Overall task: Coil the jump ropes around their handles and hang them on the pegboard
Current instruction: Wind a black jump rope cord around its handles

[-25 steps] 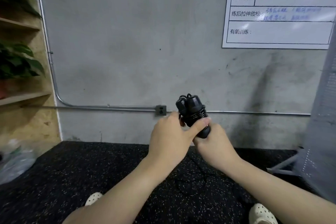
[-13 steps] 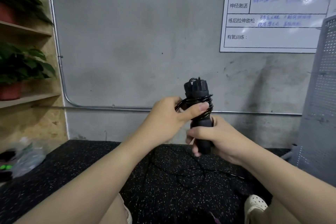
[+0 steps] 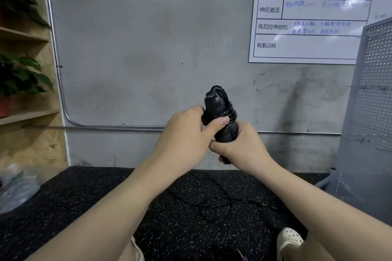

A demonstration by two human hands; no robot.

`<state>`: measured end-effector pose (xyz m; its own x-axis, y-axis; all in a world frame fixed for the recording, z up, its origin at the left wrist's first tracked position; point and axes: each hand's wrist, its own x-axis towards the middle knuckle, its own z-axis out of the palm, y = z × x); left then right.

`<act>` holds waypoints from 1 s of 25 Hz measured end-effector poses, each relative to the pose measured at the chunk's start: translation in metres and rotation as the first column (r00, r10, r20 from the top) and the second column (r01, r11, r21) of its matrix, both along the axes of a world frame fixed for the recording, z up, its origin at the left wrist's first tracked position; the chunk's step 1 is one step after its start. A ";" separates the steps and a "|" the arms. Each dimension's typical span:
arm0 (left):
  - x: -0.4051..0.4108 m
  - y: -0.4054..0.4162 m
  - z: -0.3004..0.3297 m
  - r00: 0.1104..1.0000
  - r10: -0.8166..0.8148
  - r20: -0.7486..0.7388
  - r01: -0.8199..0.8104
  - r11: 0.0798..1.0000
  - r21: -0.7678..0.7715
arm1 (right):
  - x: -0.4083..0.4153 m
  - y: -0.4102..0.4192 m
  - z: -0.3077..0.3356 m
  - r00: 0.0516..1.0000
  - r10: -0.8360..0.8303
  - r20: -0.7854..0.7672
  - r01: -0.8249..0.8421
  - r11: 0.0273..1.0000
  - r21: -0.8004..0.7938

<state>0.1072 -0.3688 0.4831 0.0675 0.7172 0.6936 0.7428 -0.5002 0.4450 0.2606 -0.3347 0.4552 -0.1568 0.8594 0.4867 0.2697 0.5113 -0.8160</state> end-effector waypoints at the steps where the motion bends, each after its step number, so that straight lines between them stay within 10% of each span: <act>1: -0.004 0.004 0.001 0.998 -0.054 0.019 0.055 0.998 -0.015 | 0.003 -0.003 0.002 0.998 0.058 0.009 -0.058 0.998 -0.030; 8: -0.013 0.012 0.022 0.854 -0.508 0.115 0.519 0.848 -0.108 | 0.028 -0.021 0.015 0.761 0.552 -0.341 -0.642 0.717 -0.272; 14: -0.013 0.037 0.022 0.955 -0.250 0.161 0.281 0.937 -0.209 | 0.030 0.006 0.007 0.970 0.201 -0.136 -0.216 0.970 -0.108; 25: 0.033 0.105 0.004 0.987 0.019 0.157 -0.012 0.999 -0.041 | 0.011 0.097 -0.003 0.974 -0.164 -0.153 0.155 0.985 -0.070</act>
